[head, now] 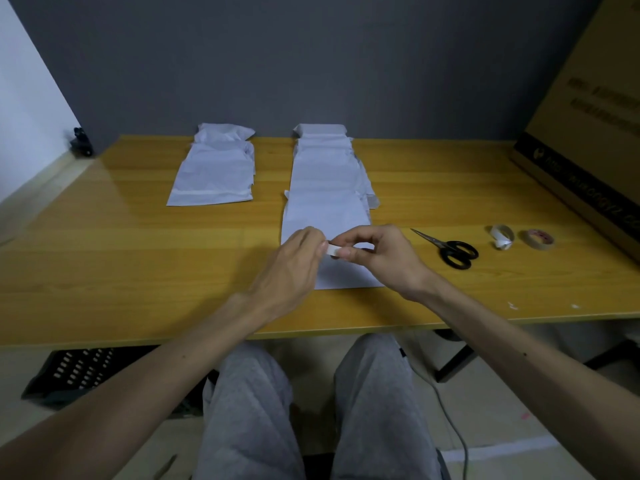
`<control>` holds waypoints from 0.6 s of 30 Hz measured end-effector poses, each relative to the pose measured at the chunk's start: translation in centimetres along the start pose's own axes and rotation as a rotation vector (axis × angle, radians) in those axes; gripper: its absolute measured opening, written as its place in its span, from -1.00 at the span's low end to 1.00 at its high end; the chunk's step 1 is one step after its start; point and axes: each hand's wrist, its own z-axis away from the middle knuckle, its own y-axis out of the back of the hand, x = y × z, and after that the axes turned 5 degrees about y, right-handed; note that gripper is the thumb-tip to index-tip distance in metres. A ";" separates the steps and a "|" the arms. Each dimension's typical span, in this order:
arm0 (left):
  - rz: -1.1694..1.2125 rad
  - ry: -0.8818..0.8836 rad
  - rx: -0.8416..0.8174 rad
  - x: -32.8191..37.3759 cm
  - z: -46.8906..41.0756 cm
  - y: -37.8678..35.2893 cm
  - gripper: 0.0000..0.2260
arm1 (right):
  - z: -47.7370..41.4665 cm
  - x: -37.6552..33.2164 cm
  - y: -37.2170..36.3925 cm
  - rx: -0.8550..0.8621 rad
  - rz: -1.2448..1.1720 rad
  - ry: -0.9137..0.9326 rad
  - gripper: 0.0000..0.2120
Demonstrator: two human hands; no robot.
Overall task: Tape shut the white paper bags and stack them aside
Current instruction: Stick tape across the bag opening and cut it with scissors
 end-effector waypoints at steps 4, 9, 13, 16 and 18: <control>0.075 0.008 -0.017 -0.4 -0.2 0.1 -0.83 | -0.4 -0.2 0.3 -0.043 0.025 -0.007 -0.90; 0.112 0.019 0.008 -0.1 -0.7 1.4 -0.81 | -1.2 -0.5 1.0 -0.116 -0.041 -0.029 -0.87; 0.157 0.051 0.007 0.3 -1.3 2.6 -0.81 | -1.7 -0.5 1.0 -0.078 -0.257 -0.107 -0.91; 0.187 0.023 -0.033 -0.1 -2.1 3.4 -0.81 | -2.3 -1.0 0.6 0.008 -0.478 -0.194 -0.87; 0.186 0.002 -0.064 -0.4 -2.5 4.0 -0.81 | -2.9 -1.1 0.4 0.112 -0.500 -0.220 -0.92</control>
